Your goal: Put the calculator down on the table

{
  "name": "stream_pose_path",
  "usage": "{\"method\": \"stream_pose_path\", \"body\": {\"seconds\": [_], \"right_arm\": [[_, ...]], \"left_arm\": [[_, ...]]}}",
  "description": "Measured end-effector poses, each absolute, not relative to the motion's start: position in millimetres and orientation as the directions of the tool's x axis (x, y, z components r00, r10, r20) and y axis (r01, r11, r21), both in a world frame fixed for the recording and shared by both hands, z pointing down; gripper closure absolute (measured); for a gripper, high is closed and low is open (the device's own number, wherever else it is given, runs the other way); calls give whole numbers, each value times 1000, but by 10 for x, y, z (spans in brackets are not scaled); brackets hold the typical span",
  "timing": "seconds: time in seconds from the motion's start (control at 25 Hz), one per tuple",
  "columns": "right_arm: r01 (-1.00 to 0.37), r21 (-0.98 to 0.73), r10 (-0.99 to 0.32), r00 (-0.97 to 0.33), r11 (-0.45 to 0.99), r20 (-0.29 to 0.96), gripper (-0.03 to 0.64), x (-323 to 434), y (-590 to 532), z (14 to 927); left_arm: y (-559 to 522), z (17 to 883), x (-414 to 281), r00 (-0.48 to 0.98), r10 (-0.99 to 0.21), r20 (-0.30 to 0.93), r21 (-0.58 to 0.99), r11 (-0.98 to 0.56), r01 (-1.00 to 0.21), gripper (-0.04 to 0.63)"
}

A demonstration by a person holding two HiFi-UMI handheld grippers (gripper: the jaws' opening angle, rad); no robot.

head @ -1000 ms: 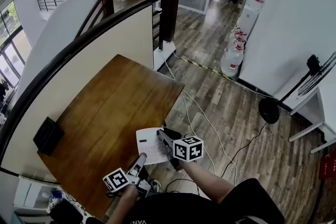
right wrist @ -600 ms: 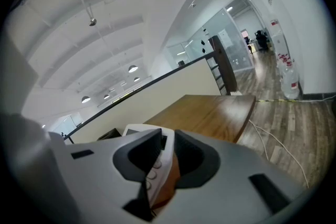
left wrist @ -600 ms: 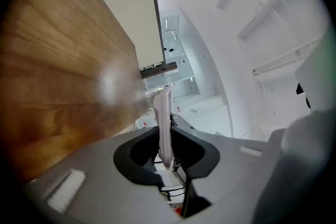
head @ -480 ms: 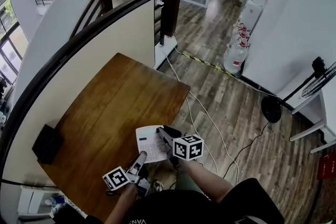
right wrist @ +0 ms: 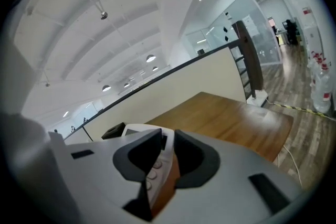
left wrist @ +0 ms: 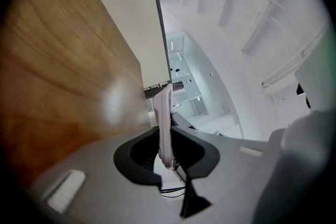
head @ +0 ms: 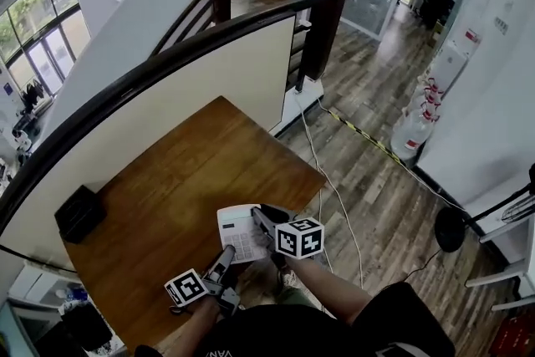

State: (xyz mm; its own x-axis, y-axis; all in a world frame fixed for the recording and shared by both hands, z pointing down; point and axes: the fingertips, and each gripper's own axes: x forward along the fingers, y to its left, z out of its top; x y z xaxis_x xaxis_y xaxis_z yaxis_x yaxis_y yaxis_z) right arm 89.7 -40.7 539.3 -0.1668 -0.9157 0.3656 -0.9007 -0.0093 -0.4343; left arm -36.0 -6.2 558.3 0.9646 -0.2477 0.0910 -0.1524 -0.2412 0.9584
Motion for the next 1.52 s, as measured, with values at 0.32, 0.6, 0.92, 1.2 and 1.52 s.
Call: {"method": "stream_pose_path", "body": {"seconds": [0.32,0.6,0.92,1.2,1.52], "right_arm": [[-896,-417,-877,-317,152,361,551,1266,-713,5259],[-873,-412,-830,-421,262,365,551,1315,-815,5269],[-850,-405,-788,-490,337,373,551,1267,-1066,5349],[-843,-414,-770,-506,345,389,551,1203,-1565,5479],[-842,-394,-758,-517,368,398,551,1001,-2372,5456]], "left_arm": [[-146,5455,102,913,-400,76,961,-216,-175,531],[-112,5477,226,860,-503,87,957,-197,-212,531],[-265,5552,253,804,-587,92,959,-164,-229,531],[-735,5661,208,785,-610,101,960,-146,-237,531],[-1511,5656,44,771,-631,88,965,-138,-223,531]]}}
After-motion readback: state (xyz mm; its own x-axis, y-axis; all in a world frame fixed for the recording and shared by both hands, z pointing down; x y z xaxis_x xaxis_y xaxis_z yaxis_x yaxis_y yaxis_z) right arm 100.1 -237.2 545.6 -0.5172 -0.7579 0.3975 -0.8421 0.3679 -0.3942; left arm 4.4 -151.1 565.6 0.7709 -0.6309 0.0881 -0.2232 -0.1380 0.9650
